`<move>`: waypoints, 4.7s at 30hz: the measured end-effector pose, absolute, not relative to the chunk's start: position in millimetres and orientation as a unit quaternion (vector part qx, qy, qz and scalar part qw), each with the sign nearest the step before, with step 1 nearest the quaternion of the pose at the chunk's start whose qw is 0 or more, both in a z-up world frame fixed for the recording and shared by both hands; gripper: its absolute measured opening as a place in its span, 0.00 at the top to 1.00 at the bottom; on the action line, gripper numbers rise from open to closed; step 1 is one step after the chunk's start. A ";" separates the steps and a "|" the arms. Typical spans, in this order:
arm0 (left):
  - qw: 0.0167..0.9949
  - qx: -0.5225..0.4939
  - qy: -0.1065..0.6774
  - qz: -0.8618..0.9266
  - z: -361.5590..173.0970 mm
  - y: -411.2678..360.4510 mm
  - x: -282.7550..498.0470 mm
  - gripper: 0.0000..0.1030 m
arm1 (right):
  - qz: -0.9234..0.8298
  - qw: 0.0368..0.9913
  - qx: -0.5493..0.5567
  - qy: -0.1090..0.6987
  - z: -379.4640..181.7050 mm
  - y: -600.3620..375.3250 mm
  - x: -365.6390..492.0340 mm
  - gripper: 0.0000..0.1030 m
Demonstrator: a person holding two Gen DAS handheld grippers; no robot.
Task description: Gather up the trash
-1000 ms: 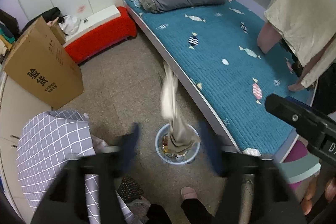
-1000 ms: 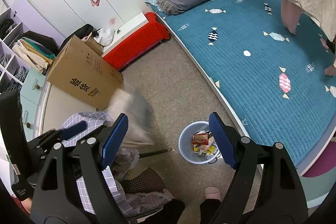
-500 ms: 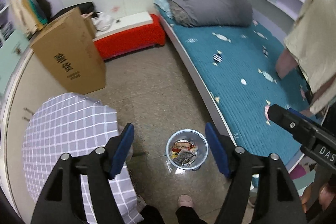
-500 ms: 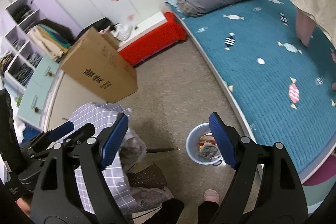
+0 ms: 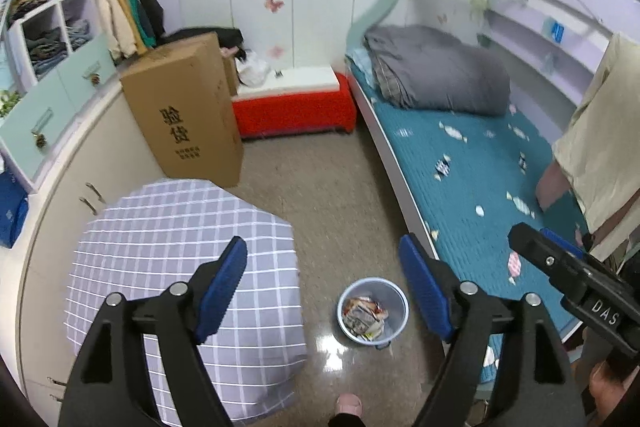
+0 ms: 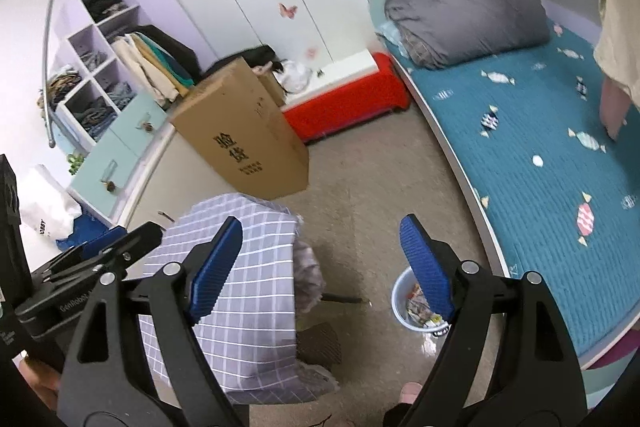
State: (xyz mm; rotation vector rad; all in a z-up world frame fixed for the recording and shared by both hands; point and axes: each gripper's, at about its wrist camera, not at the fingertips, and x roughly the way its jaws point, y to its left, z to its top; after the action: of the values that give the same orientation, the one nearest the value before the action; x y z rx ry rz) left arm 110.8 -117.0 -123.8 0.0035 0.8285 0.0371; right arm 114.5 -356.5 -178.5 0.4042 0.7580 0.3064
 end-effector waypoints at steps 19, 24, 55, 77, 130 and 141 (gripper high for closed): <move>0.958 0.015 0.286 -0.027 -42.0 -49.2 -32.8 0.12 | 0.087 0.962 0.134 0.220 -81.4 -274.3 -42.8 0.17; 0.963 0.018 0.265 -0.036 -31.2 -42.5 -59.9 0.11 | 0.070 0.972 0.116 0.190 -64.4 -259.4 -81.7 0.16; 0.976 0.035 0.207 -0.050 -5.2 -32.4 -110.9 0.07 | 0.034 0.986 0.077 0.141 -44.3 -239.5 -140.1 0.13; 0.975 0.035 0.211 -0.054 -6.0 -32.9 -107.5 0.07 | 0.036 0.986 0.080 0.145 -42.8 -239.3 -137.0 0.13; 0.974 0.031 0.218 -0.057 -13.2 -43.6 -102.2 0.07 | 0.037 0.984 0.080 0.156 -48.1 -232.6 -126.5 0.12; 0.972 0.028 0.225 -0.059 -18.6 -38.0 -93.6 0.07 | 0.037 0.983 0.080 0.161 -49.9 -232.4 -121.2 0.12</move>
State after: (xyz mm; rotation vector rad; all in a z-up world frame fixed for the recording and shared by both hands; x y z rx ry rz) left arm -93.6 -38.0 -18.6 0.0571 0.4535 -0.1193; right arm -121.2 -232.4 -49.9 0.1606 0.3230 0.0738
